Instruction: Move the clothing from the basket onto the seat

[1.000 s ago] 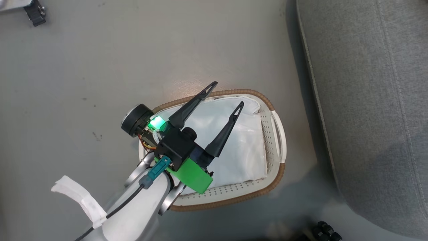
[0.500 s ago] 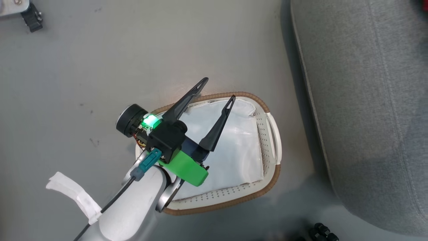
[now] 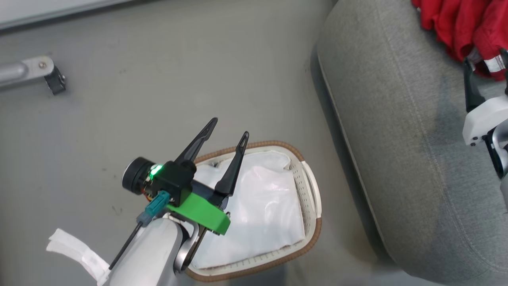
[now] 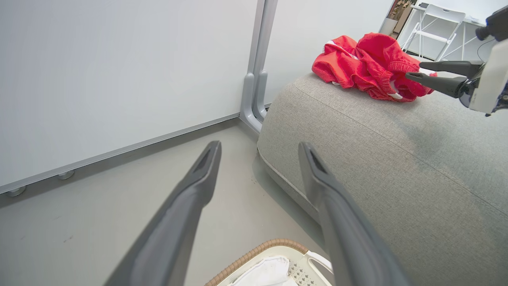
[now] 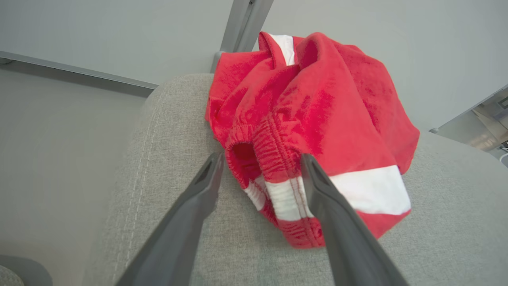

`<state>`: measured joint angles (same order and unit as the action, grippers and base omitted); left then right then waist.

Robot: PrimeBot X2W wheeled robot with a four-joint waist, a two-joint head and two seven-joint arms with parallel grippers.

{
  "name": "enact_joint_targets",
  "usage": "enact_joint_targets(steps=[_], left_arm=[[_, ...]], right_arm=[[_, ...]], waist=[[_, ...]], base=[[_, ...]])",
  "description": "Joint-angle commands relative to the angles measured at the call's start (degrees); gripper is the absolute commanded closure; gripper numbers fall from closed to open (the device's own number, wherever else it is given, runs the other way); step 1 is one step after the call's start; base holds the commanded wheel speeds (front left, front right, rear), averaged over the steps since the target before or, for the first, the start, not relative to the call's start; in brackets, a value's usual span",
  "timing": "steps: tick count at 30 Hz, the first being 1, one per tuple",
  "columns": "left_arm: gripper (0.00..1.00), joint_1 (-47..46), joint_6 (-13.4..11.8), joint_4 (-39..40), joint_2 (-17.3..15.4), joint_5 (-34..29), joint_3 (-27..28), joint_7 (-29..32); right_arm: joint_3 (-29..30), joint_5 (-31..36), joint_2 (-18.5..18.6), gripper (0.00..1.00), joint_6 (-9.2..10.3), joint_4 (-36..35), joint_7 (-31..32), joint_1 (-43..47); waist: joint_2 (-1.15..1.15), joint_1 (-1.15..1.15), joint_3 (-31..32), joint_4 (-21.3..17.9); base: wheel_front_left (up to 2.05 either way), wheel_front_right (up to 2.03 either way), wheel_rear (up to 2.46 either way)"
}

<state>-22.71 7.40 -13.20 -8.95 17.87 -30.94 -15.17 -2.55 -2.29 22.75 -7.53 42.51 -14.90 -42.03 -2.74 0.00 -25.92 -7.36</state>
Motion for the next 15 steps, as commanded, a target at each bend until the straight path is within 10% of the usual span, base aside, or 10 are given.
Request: enact_joint_targets(steps=[1,15], left_arm=[[0.0,1.86,0.17,-0.29,0.34,0.38,0.83,0.04],[0.0,11.25,-1.54,-2.89,4.02,1.64,11.8,0.03]], right_arm=[[-0.62,-0.97,0.25,0.0,0.08,-0.81,-0.16,1.78],[-0.55,-4.2,-4.79,0.0,0.08,-5.85,-0.16,8.27]], waist=[[0.0,0.0,5.49,-0.88],[0.0,0.0,18.36,4.84]], base=[[0.0,0.0,0.0],[0.0,0.0,0.0]])
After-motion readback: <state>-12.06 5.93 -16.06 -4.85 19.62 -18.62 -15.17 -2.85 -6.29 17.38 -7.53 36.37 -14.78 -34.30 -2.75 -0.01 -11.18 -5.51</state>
